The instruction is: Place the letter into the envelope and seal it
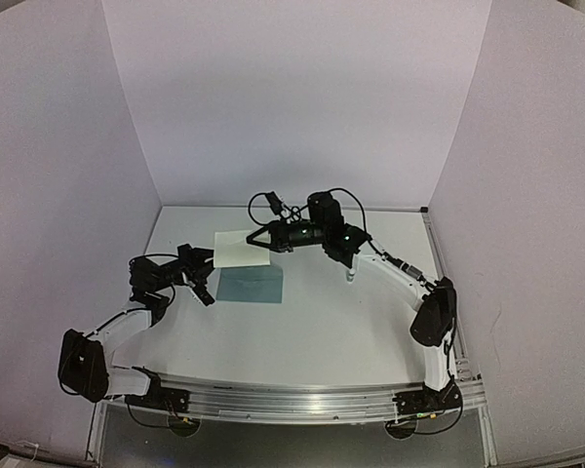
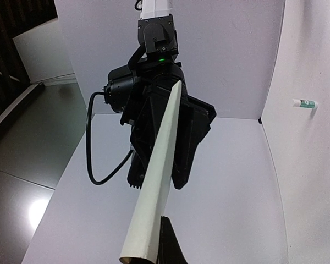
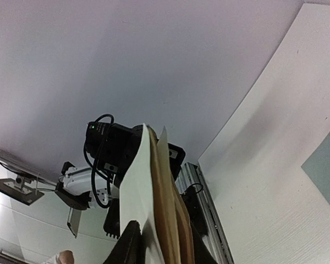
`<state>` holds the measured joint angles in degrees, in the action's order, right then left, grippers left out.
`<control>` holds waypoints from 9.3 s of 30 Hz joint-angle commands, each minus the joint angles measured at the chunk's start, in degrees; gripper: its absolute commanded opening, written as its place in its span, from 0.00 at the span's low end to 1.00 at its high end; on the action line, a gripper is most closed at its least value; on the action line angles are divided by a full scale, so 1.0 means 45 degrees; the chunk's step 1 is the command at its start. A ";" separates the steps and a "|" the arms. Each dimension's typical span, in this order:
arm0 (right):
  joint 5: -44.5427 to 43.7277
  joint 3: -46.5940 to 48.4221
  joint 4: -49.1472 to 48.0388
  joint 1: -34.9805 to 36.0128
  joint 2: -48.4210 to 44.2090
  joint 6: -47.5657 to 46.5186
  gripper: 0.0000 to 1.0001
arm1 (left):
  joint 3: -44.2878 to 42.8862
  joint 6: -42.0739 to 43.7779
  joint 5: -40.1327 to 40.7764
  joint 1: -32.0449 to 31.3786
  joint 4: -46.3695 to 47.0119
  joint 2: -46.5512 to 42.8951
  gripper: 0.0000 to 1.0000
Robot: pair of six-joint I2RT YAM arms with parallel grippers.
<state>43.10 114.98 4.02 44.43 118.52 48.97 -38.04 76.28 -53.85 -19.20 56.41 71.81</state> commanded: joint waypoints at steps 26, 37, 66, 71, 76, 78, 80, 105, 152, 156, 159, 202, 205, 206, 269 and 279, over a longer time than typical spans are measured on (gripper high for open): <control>-0.3631 -0.3617 -0.2326 -0.0275 -0.3255 -0.8911 0.00 | -0.5472 -1.1230 0.2967 0.0207 -1.5445 -0.1088 0.99; -0.5674 -0.4594 -0.4795 -0.0362 -0.3010 -1.2842 0.00 | -1.0396 -1.7201 0.2311 0.1941 -2.0538 0.4494 0.89; -0.5126 -0.7481 -0.5197 -0.0920 -0.3640 -1.1004 0.00 | -2.1418 -0.8805 0.4829 0.1234 -2.7683 1.7541 0.90; -0.5119 -0.7607 -0.5294 -0.0918 -0.3733 -1.0430 0.00 | -2.1031 -0.8277 0.4855 0.0950 -2.7909 1.7373 0.82; -0.5222 -0.7743 -0.5346 -0.0919 -0.3933 -1.0419 0.00 | -2.0161 -0.7873 0.5073 0.0837 -2.7982 1.7057 0.70; -0.5262 -0.7789 -0.5347 -0.0911 -0.3986 -1.0468 0.00 | -1.9662 -0.7672 0.5185 0.0777 -2.7831 1.6828 0.64; -0.5322 -0.7814 -0.5347 -0.0912 -0.3994 -1.0475 0.00 | -1.9285 -0.7442 0.5254 0.0646 -2.7760 1.6636 0.59; -0.2280 -0.8692 -0.4929 -0.0894 -0.5083 -1.4951 0.00 | -1.5032 -0.8402 0.5036 -0.0066 -2.7100 0.9060 0.00; -0.5716 -0.6392 0.0461 0.0621 -0.4322 -2.6254 0.00 | -1.7431 -0.5249 0.3562 -0.2081 -3.2585 0.6326 0.00; -0.5290 -0.6337 0.0434 0.0621 -0.4209 -2.5923 0.00 | -1.7404 -0.5356 0.3418 -0.2081 -3.2287 0.6265 0.00; -0.4414 -0.6045 0.0378 0.0632 -0.3951 -2.5218 0.00 | -1.7092 -0.5429 0.3247 -0.2081 -3.1439 0.5971 0.00; -0.3362 -0.7852 -0.4273 0.0481 -0.3520 -1.9990 0.29 | -1.5662 -0.5362 0.2322 -0.1959 -2.9653 0.4905 0.00; -0.3590 -0.7413 -0.3499 0.0752 -0.3465 -2.0580 0.29 | -1.5510 -0.5329 0.2466 -0.1980 -2.9543 0.4930 0.00; -0.3725 -0.7289 -0.3362 0.0821 -0.3448 -2.0766 0.29 | -1.5476 -0.5330 0.2552 -0.1983 -2.9504 0.4940 0.00; -0.4072 -0.5339 -0.2320 0.1244 -0.2106 -2.0495 0.00 | -1.6425 -0.5159 0.1280 -0.1811 -2.9763 0.4834 0.00; -0.4335 -0.6214 -0.2576 0.1201 -0.2030 -1.9765 0.00 | -1.6548 -0.5111 0.1283 -0.1732 -2.9765 0.4761 0.00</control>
<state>22.88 89.04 -5.42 49.60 109.38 -42.57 -109.54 52.50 -45.43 -27.29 -78.04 95.53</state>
